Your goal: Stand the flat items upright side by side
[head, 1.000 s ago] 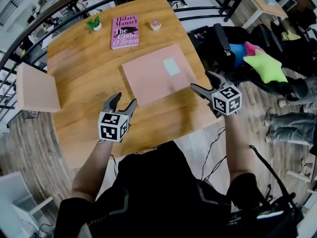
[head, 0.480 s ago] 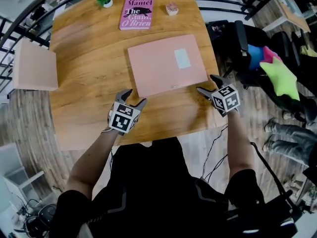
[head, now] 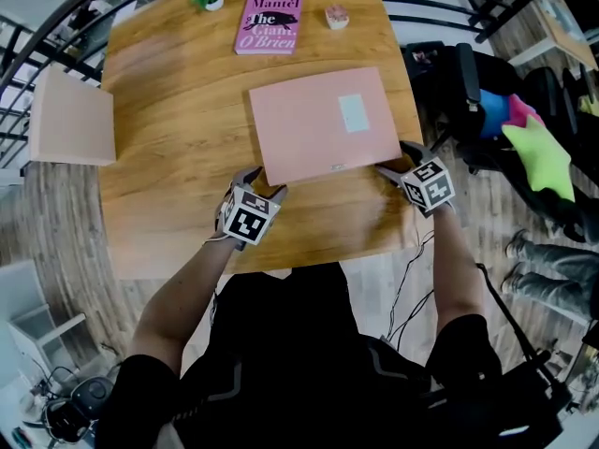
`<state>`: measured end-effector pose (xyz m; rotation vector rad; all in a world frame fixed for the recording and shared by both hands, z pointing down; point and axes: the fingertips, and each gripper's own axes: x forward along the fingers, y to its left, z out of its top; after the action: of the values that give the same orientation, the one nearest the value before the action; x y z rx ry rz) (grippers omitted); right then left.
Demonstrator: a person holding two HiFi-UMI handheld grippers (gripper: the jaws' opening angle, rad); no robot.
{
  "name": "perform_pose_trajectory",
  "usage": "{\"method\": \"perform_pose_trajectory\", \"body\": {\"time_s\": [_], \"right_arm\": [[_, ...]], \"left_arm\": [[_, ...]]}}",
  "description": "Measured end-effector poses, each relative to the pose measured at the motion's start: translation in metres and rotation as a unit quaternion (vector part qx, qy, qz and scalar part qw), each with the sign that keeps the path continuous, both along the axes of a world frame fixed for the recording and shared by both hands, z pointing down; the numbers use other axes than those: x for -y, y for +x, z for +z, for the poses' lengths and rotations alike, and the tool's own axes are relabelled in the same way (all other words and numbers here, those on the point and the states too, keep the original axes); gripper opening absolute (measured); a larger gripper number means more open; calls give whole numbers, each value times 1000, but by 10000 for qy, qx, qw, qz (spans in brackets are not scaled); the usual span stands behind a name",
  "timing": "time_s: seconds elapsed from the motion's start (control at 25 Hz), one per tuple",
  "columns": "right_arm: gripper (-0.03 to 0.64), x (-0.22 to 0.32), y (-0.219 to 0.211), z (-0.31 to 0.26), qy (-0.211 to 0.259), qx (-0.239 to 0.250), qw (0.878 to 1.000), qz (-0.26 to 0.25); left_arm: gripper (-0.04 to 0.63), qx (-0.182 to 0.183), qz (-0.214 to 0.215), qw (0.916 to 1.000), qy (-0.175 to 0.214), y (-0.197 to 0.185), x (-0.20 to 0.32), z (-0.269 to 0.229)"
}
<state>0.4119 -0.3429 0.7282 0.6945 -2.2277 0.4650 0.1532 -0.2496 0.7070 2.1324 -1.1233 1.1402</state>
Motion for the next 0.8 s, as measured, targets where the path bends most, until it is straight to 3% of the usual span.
{"method": "perform_pose_trajectory", "body": {"time_s": [0.16,0.48,0.8], "right_arm": [[318,1,-6,-2,173,-80,9996,-214],[301,-4,-12,-33,588,-228,9978,-209],[296,-16,-60,-115,1483,-942,9813,-780]], "left_arm": [[293,27,143,9999,75,3,5,3],[279,46,148,9999,-70,-3,2,4],[255,173,291,9982,-498,-30,-28,11]]}}
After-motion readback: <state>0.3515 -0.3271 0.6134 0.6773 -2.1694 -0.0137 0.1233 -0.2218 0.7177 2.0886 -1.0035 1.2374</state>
